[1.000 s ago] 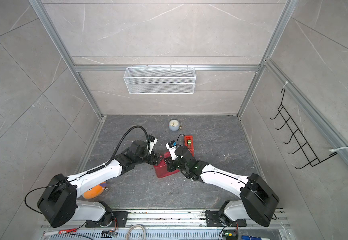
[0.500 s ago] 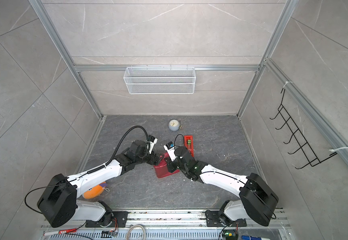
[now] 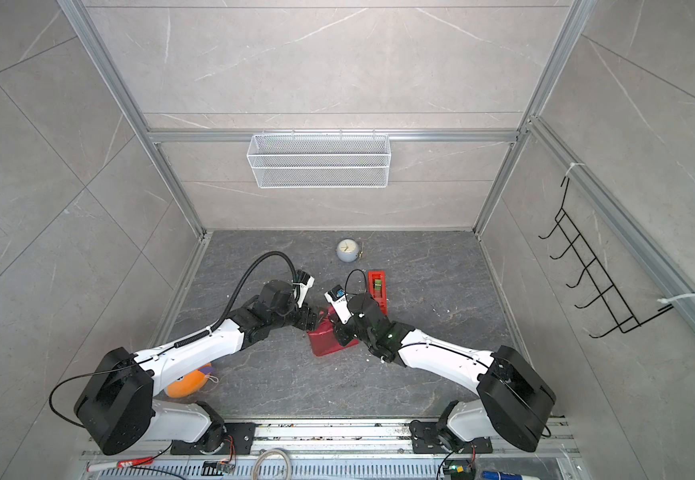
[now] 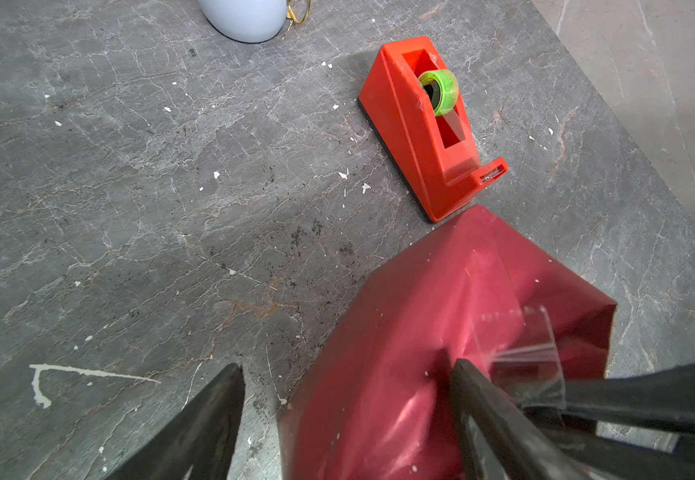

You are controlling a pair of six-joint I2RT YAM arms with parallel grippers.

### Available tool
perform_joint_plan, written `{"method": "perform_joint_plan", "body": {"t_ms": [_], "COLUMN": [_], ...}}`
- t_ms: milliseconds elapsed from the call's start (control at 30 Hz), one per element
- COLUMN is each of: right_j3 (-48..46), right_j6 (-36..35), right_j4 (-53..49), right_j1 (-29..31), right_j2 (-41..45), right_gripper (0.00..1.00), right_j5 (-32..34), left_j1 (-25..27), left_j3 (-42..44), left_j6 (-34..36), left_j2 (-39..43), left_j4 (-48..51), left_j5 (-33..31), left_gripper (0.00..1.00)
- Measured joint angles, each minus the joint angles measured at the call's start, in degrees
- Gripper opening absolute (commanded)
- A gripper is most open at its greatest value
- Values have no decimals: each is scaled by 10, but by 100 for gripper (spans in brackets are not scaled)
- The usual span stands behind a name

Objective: Wrap the gift box in paper

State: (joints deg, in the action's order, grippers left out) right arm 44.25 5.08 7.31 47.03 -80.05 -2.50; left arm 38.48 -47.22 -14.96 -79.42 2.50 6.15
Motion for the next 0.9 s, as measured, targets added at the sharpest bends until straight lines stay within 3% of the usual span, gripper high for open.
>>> {"method": "perform_joint_plan", "body": {"t_ms": [900], "right_j3": [27], "right_j6": [-3], "right_j4": [-54], "right_j1": [0], "right_j2": [0], "right_gripper": [38], "right_j5": [36], "left_j1": [0], "left_j3": [2], "left_j6": [0], "left_j2": [0], "left_j4": [-4], "left_j5": [2], "left_gripper": [79]}}
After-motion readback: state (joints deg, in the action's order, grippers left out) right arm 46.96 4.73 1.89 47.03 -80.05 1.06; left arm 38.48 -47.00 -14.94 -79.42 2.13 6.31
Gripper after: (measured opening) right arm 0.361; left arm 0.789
